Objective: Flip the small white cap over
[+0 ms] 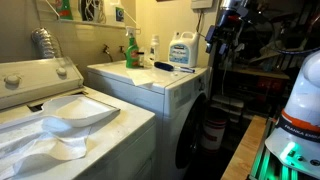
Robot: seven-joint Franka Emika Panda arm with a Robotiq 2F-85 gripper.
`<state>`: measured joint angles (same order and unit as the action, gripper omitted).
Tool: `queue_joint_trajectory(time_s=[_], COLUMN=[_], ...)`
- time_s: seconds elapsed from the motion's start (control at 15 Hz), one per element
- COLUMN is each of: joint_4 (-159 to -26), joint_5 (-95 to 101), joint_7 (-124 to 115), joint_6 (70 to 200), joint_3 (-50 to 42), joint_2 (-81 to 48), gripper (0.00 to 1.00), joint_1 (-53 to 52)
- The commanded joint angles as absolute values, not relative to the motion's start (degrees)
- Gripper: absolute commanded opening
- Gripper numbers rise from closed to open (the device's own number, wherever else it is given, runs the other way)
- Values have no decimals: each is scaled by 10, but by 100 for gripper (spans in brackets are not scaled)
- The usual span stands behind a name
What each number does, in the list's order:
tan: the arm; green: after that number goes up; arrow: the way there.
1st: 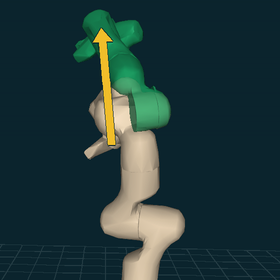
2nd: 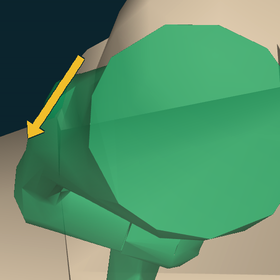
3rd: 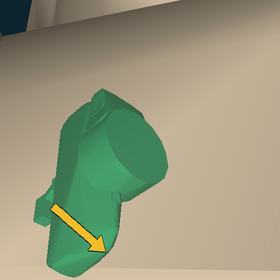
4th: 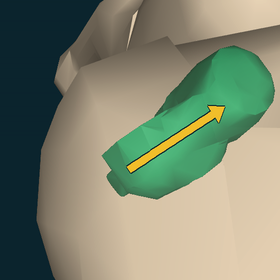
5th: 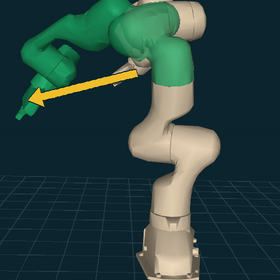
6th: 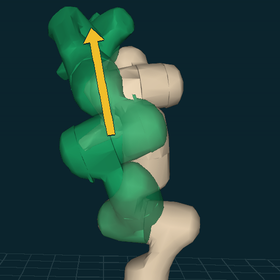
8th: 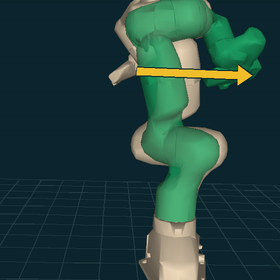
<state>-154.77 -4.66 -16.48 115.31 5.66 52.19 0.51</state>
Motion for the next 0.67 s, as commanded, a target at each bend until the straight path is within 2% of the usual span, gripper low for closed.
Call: queue_joint_trajectory(time_s=[0.0,0.6], joint_4=[-1546,-1545], joint_5=[-50,-49], joint_7=[-162,-177], joint_6=[1151,1178], joint_3=[60,63], joint_2=[522,509], gripper=[100,100], joint_1=[9,20])
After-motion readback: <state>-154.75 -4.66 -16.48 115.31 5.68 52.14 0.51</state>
